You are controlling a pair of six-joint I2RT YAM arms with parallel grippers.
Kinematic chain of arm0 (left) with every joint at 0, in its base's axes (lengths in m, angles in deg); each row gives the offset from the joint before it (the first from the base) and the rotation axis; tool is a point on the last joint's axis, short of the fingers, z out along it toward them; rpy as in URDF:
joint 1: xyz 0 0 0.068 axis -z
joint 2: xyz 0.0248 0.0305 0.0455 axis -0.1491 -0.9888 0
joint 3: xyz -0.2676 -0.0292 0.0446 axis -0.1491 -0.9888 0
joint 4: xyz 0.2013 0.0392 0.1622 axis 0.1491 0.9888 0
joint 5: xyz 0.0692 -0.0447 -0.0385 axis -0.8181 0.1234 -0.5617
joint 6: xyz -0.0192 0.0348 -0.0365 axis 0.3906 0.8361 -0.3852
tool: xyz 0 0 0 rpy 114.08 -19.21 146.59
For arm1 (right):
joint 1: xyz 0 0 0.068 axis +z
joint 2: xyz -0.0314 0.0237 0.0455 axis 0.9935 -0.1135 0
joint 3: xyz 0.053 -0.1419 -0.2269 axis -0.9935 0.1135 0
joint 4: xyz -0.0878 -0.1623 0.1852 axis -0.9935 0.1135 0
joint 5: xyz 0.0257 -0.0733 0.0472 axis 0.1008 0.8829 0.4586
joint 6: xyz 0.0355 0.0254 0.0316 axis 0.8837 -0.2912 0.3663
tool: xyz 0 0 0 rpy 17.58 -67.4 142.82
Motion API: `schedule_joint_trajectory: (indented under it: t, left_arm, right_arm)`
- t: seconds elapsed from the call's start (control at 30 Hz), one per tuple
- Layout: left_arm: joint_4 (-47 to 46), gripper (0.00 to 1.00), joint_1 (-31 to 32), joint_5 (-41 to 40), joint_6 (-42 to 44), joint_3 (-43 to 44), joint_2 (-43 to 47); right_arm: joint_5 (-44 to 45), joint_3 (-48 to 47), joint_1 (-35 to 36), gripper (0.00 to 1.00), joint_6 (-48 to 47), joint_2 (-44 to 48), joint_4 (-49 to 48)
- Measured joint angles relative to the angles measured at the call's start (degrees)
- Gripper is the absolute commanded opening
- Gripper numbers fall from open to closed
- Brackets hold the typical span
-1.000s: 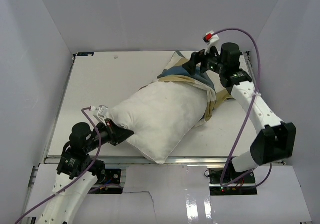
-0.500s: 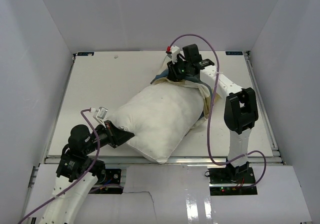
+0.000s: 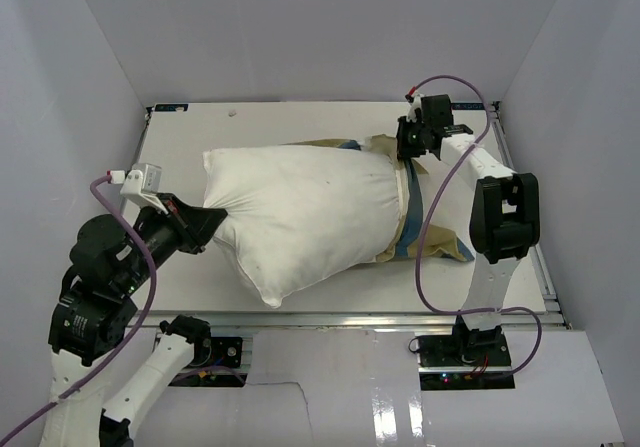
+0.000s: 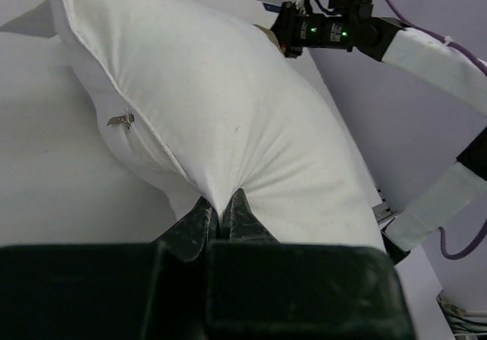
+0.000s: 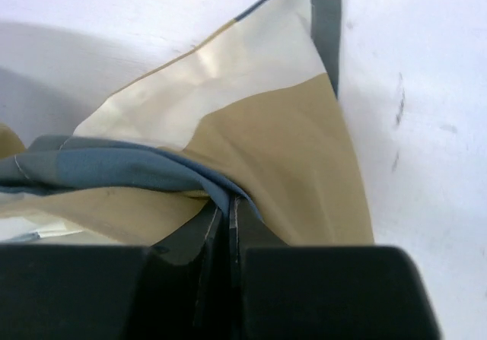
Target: Remove the pillowcase from the pillow
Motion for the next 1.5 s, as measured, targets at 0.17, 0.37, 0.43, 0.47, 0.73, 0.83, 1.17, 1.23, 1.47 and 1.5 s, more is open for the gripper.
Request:
schedule_joint_trajectory:
  t: [0.17, 0.37, 0.43, 0.47, 0.73, 0.83, 1.17, 1.23, 1.47, 1.5]
  left_arm:
    - [5.4, 0.00, 0.4, -5.6, 2.8, 3.2, -2.8]
    - [6.3, 0.00, 0.9, -11.4, 5.0, 2.1, -2.3]
    - [5.6, 0.00, 1.0, -13.1, 5.9, -0.3, -1.0]
    - [5.4, 0.00, 0.9, -13.9, 6.2, -1.9, -0.2]
    - [-2.6, 0.00, 0.3, -13.2, 5.5, -15.3, 0.3]
    - [-4.9, 0.00, 0.0, -10.7, 4.6, -18.7, -2.8]
    - [-11.4, 0.00, -0.2, -1.5, 0.6, -16.6, -14.9]
    - [-11.1, 0.00, -0.2, -0.6, -0.1, -12.2, -18.4]
    - [-11.3, 0.00, -0.1, 2.5, -2.8, 1.6, -22.6]
    - [-11.2, 0.00, -0.1, 2.6, -3.0, 2.4, -22.6]
  right_arm:
    - [3.3, 1.1, -0.5, 0.08, 5.0, 0.3, -0.3]
    - [6.0, 1.1, -1.9, 0.08, 7.5, 0.5, -0.2]
    - [2.3, 1.1, -3.0, 0.31, 7.7, 0.5, -0.4]
    - [0.0, 1.1, -3.8, 0.45, 8.0, 0.5, -0.6]
    - [-1.7, 1.0, -2.4, 0.84, 7.8, 5.8, -2.0]
    - [0.2, 2.0, 1.7, 0.84, 7.0, 14.1, -2.1]
    - [-0.2, 35.5, 6.9, 0.79, 5.7, 60.7, -8.1]
    - [-0.2, 45.5, 8.1, 0.77, 6.2, 68.0, -7.8]
    - [0.9, 62.4, 8.6, 0.72, 9.4, 80.7, -0.1]
    - [1.0, 62.9, 8.6, 0.72, 9.7, 81.8, 0.0]
